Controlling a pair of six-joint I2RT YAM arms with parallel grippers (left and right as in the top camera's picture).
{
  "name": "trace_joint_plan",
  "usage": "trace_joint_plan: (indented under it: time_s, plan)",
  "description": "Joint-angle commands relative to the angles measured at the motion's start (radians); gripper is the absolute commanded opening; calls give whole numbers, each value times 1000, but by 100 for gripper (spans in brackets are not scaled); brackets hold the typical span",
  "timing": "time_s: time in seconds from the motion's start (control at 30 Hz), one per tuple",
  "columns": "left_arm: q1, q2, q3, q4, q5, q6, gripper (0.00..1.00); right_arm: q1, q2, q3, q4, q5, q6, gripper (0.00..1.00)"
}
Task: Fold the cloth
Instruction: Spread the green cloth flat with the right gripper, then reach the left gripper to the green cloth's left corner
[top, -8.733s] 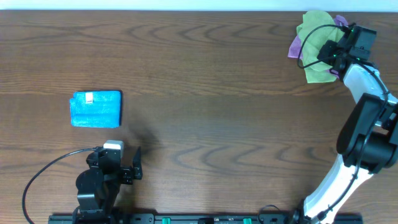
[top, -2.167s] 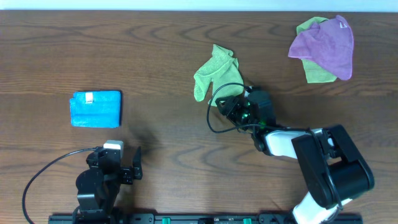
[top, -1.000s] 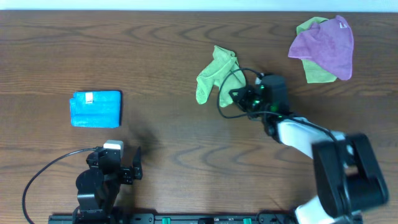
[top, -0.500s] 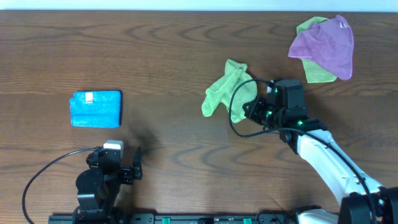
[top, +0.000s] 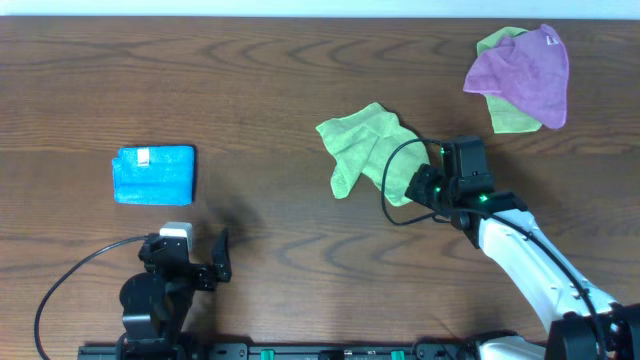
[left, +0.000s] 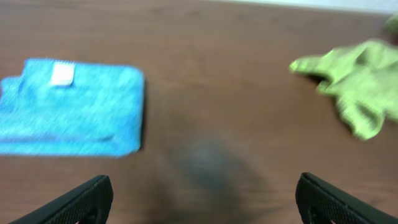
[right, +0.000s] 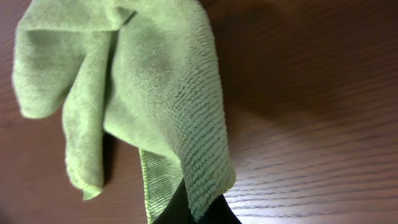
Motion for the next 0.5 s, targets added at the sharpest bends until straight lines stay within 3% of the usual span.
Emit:
trace_joint_plan:
  time_s: [0.0, 0.17, 0.23, 0.47]
  plan:
    - [-4, -6, 1, 39, 97, -133, 95, -6, -15, 2, -3, 90, -21, 2]
    - [-4, -6, 16, 53, 188, -277, 95, -6, -15, 6, -2, 127, -1, 2]
    - [-4, -6, 16, 50, 272, -283, 95, -6, -15, 13, -2, 129, 1, 2]
    - [-3, -4, 19, 47, 296, -300, 95, -6, -15, 71, -39, 126, -4, 2]
